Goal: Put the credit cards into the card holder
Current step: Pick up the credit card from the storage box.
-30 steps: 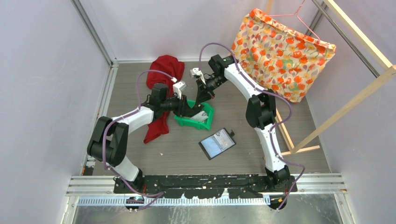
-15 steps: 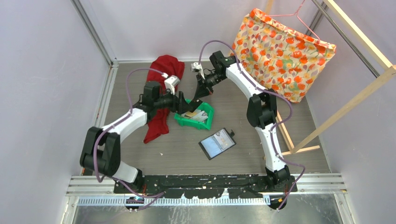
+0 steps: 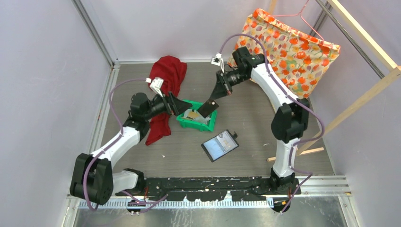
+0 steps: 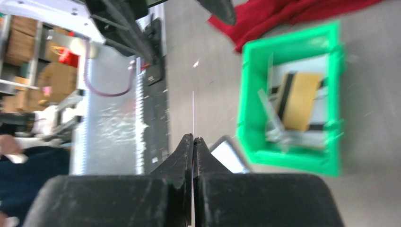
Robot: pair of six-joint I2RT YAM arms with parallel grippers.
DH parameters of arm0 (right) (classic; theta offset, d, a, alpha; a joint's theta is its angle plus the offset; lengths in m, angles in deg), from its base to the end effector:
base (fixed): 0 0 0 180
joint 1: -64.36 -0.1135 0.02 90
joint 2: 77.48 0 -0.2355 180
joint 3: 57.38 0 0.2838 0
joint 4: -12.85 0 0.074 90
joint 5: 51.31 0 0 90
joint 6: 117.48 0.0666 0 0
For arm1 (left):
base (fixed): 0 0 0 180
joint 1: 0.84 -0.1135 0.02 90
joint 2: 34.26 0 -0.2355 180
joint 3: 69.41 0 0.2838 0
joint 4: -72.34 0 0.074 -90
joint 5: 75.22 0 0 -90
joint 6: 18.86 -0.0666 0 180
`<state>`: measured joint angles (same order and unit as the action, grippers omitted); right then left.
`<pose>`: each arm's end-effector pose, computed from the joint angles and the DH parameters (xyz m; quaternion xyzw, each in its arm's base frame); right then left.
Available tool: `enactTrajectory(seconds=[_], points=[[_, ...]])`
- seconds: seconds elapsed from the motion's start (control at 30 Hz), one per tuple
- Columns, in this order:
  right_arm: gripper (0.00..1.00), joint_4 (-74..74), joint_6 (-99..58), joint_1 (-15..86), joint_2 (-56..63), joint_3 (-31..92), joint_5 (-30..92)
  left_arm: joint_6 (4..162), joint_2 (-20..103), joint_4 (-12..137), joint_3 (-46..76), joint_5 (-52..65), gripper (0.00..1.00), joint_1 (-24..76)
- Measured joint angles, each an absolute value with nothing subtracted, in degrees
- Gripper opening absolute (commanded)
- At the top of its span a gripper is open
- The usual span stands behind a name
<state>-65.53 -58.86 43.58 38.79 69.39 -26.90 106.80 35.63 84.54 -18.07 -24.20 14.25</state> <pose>0.3913 0.2133 0.2823 -0.4560 0.6953 0.5144 0.2097 0.3107 -0.1272 0.2304 0.0935 0.7309 -0.4940 0.4615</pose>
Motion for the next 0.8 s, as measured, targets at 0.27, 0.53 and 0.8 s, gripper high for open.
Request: enactTrajectory(seconds=[0.27,0.53,0.8], points=[[0.01,-44.92,-29.26,49.4,20.84,36.58,-31.12,120.61,27.06,96.1,-31.81,-12.79,0.91,27.26],[0.01,-13.79,2.56,54.08,9.65,15.38,-29.17,126.1,28.57,105.65,-37.45,4.96,0.9,41.68],[0.01,3.36,20.24,55.61,5.5,10.66,-26.0,129.66,36.59,113.1,-37.41,16.39,0.81,47.63]])
